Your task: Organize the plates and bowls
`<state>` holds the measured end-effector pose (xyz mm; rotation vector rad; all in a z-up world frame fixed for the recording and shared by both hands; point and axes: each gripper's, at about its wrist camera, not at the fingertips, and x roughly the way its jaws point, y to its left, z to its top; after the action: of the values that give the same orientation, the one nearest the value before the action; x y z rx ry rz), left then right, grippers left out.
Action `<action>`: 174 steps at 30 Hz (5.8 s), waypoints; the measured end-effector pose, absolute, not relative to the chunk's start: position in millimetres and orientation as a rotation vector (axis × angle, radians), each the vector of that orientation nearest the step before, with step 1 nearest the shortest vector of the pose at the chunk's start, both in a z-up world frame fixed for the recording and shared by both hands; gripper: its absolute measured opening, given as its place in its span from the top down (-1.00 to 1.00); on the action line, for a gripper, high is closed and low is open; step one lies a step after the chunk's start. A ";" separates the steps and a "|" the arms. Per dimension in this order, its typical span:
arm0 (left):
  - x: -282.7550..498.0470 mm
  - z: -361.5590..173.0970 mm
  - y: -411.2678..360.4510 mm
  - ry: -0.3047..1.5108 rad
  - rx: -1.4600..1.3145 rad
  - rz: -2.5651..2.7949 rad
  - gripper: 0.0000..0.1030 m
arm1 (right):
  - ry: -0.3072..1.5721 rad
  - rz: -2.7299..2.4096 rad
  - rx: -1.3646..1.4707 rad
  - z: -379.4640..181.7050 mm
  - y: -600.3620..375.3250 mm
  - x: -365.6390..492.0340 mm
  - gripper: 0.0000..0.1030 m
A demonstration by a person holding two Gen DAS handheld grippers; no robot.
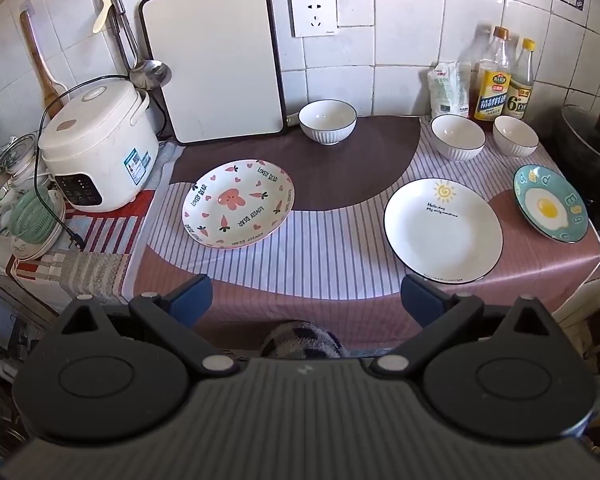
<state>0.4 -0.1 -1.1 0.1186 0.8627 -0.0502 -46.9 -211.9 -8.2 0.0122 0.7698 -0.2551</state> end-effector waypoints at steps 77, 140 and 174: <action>169.0 -138.2 -50.6 0.915 0.055 -0.472 -0.51 | 0.667 -0.025 0.207 -216.4 -277.0 68.6 -0.60; 260.0 -217.3 14.9 1.125 -0.212 -0.294 0.59 | 0.701 0.218 0.196 -254.9 -225.2 217.0 0.51; 211.2 -97.6 32.4 1.206 0.104 -0.292 0.20 | 0.781 0.157 0.107 -118.5 -180.8 142.7 0.06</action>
<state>211.2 32.4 -97.6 0.1039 1.2059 -0.2920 142.7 -180.8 -118.5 0.1066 0.7814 0.1575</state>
